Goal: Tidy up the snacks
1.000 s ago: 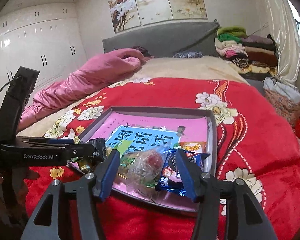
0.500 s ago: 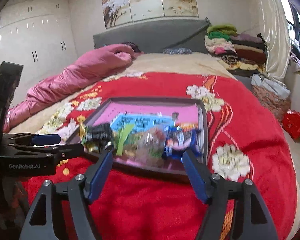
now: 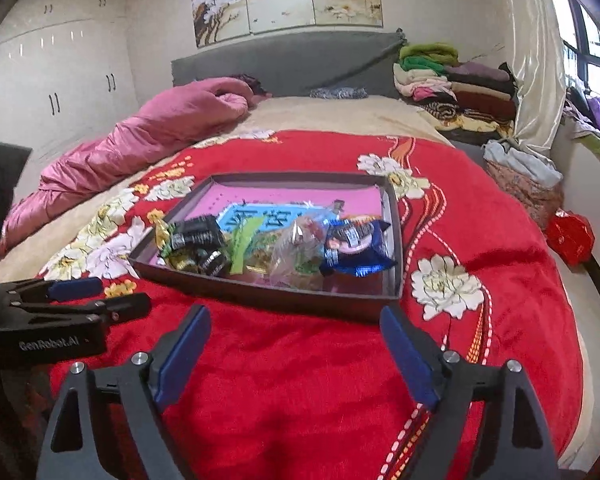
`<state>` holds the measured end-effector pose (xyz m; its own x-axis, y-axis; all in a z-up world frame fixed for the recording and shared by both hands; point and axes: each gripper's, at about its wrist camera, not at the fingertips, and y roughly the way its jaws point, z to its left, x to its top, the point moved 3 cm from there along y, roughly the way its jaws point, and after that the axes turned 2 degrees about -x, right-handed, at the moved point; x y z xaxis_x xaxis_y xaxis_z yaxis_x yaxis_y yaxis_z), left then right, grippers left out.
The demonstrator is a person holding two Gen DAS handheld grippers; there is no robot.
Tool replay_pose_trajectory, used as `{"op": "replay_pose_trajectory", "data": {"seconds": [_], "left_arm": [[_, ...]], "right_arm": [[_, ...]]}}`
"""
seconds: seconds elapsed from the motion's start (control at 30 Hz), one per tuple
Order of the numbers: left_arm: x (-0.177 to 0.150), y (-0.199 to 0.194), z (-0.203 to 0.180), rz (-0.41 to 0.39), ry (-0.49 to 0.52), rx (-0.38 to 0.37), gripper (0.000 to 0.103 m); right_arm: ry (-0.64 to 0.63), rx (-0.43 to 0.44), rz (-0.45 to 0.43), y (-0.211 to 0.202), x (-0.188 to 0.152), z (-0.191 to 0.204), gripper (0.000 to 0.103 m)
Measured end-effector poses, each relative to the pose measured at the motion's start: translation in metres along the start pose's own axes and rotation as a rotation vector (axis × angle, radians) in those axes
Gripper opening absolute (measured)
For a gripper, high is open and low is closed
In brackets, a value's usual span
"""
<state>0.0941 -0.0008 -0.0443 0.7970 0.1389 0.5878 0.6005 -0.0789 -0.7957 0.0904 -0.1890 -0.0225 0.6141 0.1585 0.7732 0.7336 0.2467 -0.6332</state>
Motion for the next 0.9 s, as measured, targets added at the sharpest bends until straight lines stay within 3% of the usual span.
{"op": "replay_pose_trajectory", "data": {"seconds": [0.9], "left_arm": [[-0.0037, -0.0035, 0.0009, 0.025, 0.007, 0.014, 0.079]], "right_arm": [[0.018, -0.013, 0.03, 0.0048, -0.0056, -0.0044, 0.088]]}}
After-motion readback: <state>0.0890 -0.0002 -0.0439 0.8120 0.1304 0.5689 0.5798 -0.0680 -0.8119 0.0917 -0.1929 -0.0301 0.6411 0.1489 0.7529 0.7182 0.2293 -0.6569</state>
